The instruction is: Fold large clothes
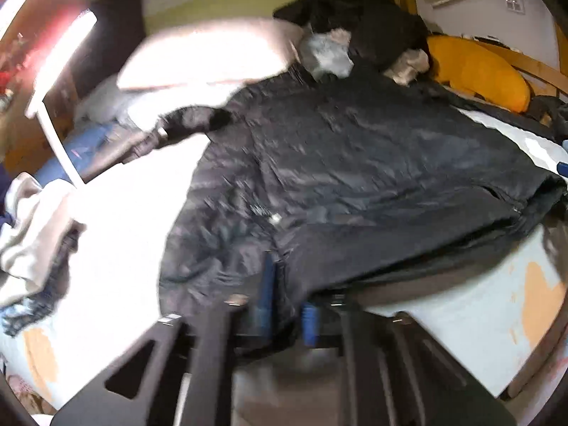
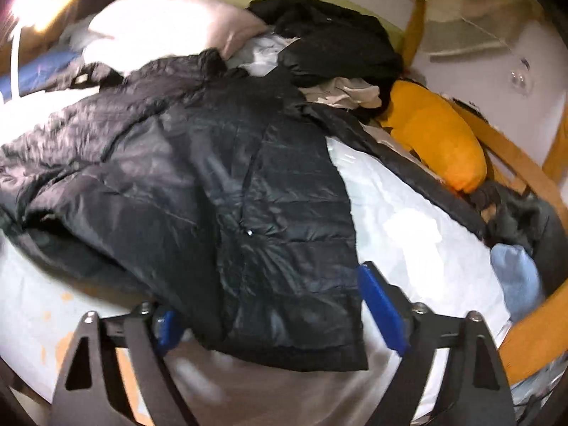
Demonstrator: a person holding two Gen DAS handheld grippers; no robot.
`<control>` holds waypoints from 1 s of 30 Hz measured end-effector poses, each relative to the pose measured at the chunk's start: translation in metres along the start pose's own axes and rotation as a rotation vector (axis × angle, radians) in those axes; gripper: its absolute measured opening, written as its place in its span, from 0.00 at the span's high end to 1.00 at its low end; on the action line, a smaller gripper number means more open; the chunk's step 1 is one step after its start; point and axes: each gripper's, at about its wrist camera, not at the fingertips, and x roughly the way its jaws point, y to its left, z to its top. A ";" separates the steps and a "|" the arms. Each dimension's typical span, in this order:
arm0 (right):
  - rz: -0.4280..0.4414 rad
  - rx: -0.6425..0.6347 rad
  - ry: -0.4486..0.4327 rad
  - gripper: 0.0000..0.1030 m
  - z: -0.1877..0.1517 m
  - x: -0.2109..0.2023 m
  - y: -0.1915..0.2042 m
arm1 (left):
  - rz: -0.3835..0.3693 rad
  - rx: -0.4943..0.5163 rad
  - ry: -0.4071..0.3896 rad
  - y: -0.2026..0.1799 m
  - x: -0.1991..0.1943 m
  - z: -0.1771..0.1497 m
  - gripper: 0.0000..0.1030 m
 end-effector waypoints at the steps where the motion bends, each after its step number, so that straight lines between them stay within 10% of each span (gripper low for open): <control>1: 0.005 -0.002 -0.009 0.58 0.000 -0.003 0.000 | 0.005 -0.010 -0.024 0.003 -0.006 0.002 0.94; 2: 0.023 0.004 -0.023 0.86 -0.001 -0.006 0.000 | 0.003 -0.022 -0.043 0.006 -0.010 0.005 0.95; 3: 0.053 0.022 -0.038 0.94 -0.001 -0.009 -0.002 | 0.002 -0.027 -0.066 0.009 -0.018 0.008 0.95; 13: 0.080 -0.046 -0.283 0.95 0.010 -0.083 0.006 | 0.087 -0.023 -0.134 0.027 -0.078 0.031 0.95; 21: 0.094 -0.027 -0.145 0.94 0.100 -0.010 -0.003 | 0.093 0.068 0.106 0.024 0.005 0.105 0.94; 30: 0.104 -0.026 -0.001 0.93 0.100 0.084 0.005 | 0.016 0.048 0.235 0.033 0.097 0.106 0.84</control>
